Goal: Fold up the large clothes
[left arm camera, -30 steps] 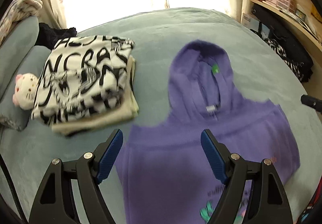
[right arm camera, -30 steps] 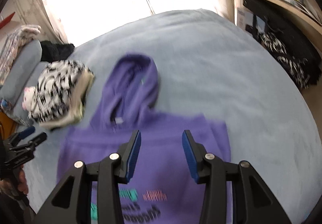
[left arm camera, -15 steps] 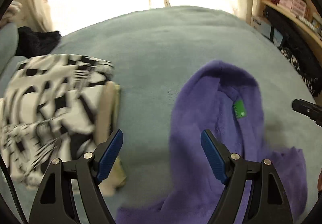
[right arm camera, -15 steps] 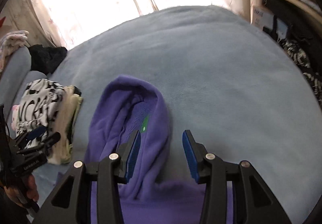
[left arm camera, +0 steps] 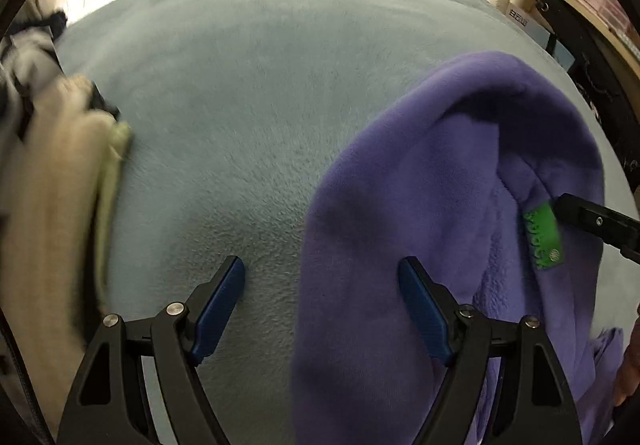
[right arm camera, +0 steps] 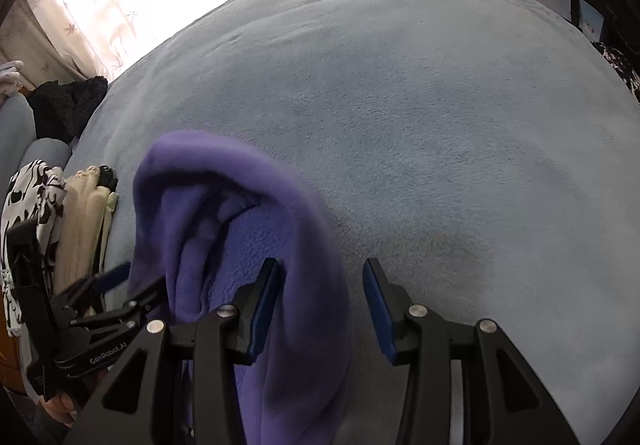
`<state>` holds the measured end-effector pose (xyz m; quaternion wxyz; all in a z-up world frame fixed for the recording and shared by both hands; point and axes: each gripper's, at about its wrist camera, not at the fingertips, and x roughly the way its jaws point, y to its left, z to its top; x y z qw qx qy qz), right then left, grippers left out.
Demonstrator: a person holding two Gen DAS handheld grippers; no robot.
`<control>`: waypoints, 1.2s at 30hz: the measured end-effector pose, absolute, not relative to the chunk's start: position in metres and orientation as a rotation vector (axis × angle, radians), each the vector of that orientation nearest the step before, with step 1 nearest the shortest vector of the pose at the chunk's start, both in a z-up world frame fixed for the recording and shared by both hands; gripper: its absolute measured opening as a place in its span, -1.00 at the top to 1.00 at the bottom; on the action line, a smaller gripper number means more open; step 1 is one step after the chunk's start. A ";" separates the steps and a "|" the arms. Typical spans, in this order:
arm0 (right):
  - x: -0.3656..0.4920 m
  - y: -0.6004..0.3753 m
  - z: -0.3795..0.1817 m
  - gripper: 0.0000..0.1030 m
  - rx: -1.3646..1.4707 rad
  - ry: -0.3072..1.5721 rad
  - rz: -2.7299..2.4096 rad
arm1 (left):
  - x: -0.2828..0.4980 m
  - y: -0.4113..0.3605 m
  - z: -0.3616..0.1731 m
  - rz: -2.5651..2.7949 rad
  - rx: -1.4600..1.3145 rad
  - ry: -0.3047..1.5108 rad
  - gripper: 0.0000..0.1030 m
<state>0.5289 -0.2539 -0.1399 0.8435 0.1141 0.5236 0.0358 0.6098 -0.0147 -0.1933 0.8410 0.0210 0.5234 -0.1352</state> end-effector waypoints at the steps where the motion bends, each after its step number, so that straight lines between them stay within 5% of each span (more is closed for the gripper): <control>1: 0.529 -0.255 -0.141 0.22 0.245 1.100 0.078 | 0.610 -0.014 -0.194 -0.291 0.034 1.100 -0.25; 2: 0.530 -0.255 -0.142 0.50 0.244 1.090 0.080 | 0.609 -0.015 -0.194 -0.309 0.025 1.096 -0.02; 3: 0.530 -0.254 -0.142 0.80 0.236 1.091 0.085 | 0.608 -0.017 -0.194 -0.344 0.014 1.103 0.50; 4: 0.529 -0.254 -0.142 0.84 0.228 1.097 0.089 | 0.606 -0.019 -0.192 -0.368 0.005 1.108 0.84; 6: 0.524 -0.254 -0.137 0.89 0.199 1.076 0.083 | 0.598 -0.025 -0.182 -0.341 0.052 1.072 0.91; 22: 0.344 -0.247 -0.015 0.89 0.056 0.762 0.322 | 0.419 0.055 -0.057 -0.313 0.022 0.857 0.93; 34: 0.201 -0.261 -0.074 0.82 -0.048 0.816 0.259 | 0.248 0.064 -0.120 -0.379 0.036 0.939 0.90; 36: 0.183 -0.264 -0.095 0.68 -0.075 0.881 0.221 | 0.231 0.063 -0.130 -0.372 0.051 0.955 0.89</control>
